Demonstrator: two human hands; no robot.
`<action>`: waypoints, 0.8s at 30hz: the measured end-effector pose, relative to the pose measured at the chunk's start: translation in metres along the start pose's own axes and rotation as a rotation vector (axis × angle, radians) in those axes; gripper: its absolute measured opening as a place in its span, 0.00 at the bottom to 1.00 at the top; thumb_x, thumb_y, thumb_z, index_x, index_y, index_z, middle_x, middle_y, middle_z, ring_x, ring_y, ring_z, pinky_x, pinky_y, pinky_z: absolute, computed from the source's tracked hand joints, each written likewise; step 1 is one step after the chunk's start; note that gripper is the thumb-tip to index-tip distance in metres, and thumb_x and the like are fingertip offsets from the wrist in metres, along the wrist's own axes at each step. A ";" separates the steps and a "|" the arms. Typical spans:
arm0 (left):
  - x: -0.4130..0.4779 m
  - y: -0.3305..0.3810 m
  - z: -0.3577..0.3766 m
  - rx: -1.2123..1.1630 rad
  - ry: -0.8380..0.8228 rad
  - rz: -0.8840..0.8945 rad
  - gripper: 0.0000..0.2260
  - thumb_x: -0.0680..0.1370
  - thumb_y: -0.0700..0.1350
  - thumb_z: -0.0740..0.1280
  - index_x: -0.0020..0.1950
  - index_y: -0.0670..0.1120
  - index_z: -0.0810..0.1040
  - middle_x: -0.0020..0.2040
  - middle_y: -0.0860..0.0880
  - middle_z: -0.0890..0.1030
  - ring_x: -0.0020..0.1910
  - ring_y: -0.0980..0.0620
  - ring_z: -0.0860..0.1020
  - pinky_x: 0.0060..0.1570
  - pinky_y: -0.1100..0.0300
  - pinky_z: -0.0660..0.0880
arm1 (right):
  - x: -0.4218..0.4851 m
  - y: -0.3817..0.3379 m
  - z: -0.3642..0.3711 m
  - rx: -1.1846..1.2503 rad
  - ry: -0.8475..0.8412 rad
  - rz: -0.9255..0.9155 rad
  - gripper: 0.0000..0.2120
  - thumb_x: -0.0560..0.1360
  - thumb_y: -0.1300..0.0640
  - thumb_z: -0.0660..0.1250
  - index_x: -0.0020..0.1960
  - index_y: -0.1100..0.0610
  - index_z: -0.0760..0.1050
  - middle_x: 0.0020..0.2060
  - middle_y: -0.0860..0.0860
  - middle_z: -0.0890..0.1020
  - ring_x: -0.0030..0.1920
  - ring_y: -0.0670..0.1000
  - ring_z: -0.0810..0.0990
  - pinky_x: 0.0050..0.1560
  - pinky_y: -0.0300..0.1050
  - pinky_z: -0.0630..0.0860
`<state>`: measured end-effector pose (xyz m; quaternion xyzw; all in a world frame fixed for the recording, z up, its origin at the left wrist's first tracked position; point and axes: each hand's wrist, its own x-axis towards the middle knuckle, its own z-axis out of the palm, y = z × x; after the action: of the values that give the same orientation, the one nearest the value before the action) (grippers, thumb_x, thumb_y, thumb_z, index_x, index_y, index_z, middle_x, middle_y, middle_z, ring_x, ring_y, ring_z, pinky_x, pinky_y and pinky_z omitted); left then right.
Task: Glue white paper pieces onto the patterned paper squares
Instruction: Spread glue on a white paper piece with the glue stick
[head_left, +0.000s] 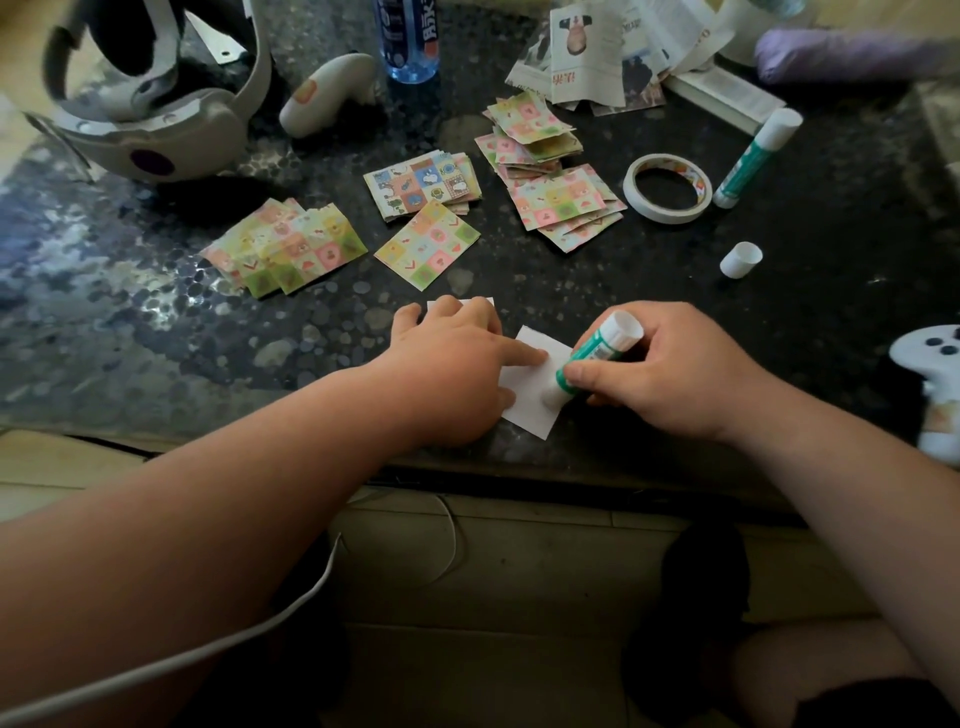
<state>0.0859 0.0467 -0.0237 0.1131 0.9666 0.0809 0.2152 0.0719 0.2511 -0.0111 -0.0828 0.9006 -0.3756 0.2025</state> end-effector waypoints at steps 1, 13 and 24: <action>0.000 0.000 0.000 0.000 0.002 0.003 0.21 0.82 0.59 0.62 0.74 0.73 0.63 0.68 0.55 0.65 0.73 0.48 0.59 0.76 0.40 0.50 | -0.002 -0.002 0.002 -0.022 -0.033 -0.020 0.09 0.71 0.51 0.79 0.46 0.53 0.83 0.40 0.49 0.86 0.42 0.48 0.85 0.51 0.58 0.82; 0.001 -0.001 0.002 0.011 0.008 0.012 0.22 0.82 0.59 0.62 0.74 0.73 0.62 0.69 0.55 0.66 0.73 0.47 0.59 0.76 0.40 0.51 | -0.003 -0.005 0.004 -0.053 -0.084 -0.048 0.09 0.71 0.51 0.79 0.46 0.54 0.83 0.41 0.48 0.86 0.44 0.48 0.85 0.51 0.58 0.82; -0.044 0.006 0.018 0.097 0.186 0.147 0.20 0.80 0.61 0.61 0.70 0.57 0.73 0.65 0.55 0.70 0.66 0.50 0.68 0.68 0.48 0.62 | -0.002 -0.010 0.005 -0.112 -0.148 -0.085 0.09 0.72 0.48 0.77 0.47 0.51 0.82 0.42 0.46 0.86 0.46 0.47 0.84 0.52 0.57 0.81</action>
<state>0.1336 0.0429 -0.0206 0.1857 0.9743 0.0597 0.1123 0.0762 0.2414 -0.0070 -0.1599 0.8984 -0.3256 0.2475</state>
